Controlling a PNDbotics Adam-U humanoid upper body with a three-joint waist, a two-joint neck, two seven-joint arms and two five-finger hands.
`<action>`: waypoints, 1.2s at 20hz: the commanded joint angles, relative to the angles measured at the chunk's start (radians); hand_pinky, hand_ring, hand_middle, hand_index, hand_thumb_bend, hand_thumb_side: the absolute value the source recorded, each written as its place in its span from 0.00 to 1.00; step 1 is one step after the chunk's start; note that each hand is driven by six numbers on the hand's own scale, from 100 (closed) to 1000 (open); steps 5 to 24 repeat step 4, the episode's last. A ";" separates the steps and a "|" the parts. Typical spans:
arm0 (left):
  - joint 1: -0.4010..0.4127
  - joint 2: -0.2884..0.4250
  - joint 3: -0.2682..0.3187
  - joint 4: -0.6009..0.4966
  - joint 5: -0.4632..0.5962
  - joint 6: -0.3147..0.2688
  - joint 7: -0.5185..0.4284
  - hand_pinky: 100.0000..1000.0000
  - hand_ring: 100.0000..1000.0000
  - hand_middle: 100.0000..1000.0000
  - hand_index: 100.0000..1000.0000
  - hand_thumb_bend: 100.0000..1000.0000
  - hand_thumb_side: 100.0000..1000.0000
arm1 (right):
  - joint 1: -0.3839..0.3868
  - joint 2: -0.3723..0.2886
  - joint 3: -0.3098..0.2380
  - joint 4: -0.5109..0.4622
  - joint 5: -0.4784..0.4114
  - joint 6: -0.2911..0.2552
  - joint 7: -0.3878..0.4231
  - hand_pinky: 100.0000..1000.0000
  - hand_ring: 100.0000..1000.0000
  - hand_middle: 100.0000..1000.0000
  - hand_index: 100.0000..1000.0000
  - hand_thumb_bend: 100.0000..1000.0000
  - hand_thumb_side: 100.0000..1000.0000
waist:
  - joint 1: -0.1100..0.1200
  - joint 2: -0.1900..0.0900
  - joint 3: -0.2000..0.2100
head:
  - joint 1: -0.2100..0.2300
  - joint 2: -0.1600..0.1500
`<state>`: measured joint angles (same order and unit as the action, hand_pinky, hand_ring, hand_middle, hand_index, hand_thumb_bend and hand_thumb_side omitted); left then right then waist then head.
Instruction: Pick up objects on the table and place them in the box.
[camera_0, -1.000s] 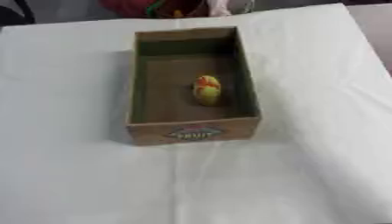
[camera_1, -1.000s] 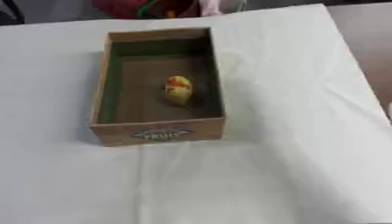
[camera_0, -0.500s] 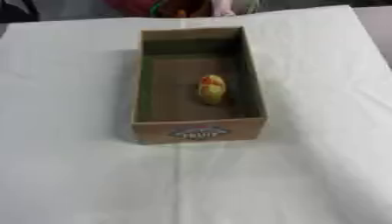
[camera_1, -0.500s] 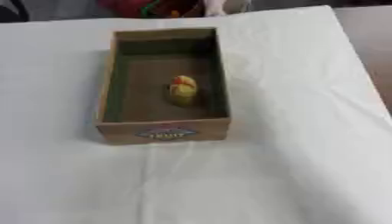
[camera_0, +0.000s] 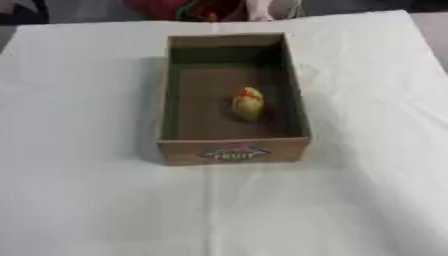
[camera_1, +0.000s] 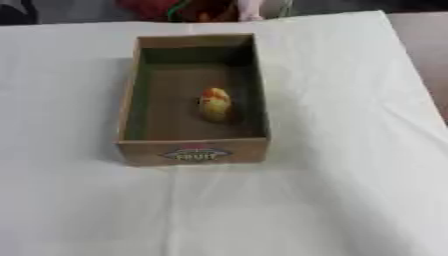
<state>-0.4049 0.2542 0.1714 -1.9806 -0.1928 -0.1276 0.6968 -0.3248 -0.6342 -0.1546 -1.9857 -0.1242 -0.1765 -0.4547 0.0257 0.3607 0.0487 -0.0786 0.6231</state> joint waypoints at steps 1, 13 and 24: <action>-0.011 0.007 0.016 -0.019 0.008 0.001 0.023 0.38 0.41 0.45 0.71 0.00 0.89 | -0.005 -0.015 -0.017 -0.014 0.002 0.004 -0.014 0.56 0.57 0.67 0.82 0.00 0.79 | -0.001 -0.015 0.001 | 0.006 0.002; -0.009 0.006 0.021 -0.019 0.011 0.003 0.043 0.37 0.40 0.46 0.73 0.00 0.88 | -0.003 -0.015 -0.019 -0.014 -0.003 0.006 -0.034 0.56 0.57 0.67 0.83 0.00 0.79 | 0.000 -0.011 0.000 | 0.004 0.000; -0.009 0.006 0.021 -0.019 0.011 0.003 0.043 0.37 0.40 0.46 0.73 0.00 0.88 | -0.003 -0.015 -0.019 -0.014 -0.003 0.006 -0.034 0.56 0.57 0.67 0.83 0.00 0.79 | 0.000 -0.011 0.000 | 0.004 0.000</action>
